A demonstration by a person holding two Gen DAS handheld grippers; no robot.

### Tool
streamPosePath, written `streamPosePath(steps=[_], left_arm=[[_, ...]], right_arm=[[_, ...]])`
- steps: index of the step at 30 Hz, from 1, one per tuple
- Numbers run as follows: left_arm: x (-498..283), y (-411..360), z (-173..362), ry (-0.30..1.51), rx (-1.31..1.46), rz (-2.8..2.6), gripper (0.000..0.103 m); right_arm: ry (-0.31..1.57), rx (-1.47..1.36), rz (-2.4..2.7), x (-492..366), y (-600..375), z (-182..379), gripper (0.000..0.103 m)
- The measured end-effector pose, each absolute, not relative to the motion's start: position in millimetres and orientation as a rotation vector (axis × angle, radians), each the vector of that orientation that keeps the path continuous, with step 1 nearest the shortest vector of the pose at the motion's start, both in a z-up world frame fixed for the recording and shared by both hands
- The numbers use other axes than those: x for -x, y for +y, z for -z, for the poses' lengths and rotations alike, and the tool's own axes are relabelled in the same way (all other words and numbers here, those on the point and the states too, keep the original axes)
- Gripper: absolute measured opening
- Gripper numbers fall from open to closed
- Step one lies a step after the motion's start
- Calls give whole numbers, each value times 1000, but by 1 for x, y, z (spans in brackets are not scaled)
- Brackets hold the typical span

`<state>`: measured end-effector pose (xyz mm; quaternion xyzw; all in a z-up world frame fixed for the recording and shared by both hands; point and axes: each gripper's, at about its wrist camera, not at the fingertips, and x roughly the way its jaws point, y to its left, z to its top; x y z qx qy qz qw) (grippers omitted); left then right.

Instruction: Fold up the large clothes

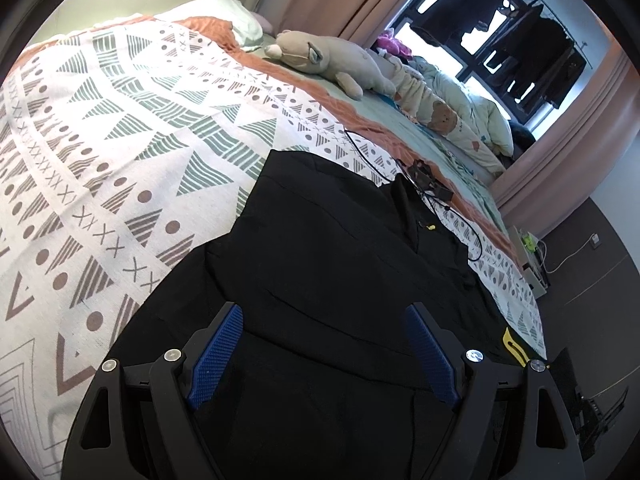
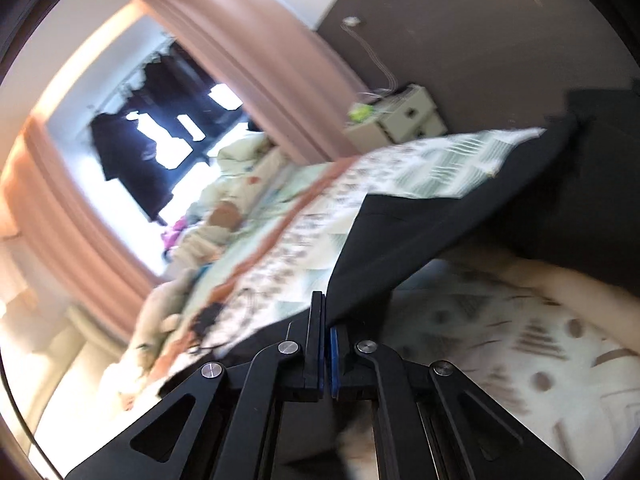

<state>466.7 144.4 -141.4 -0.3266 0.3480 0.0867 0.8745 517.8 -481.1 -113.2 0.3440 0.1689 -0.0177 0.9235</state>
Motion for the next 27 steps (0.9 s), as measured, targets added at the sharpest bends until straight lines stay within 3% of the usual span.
streamPosePath(steps=[12,23,27], left_arm=[[-454,161,131,680,773,-146,84],[-445,183,131,651,844,-136,84],[-444,189,132,652,858,-140,84]], right_arm=[[387,-661,-270,-532,-350,80,3],[556,-696,-362,-555,-252,130,3],[740,-620,-322,-571,-214,162,6]])
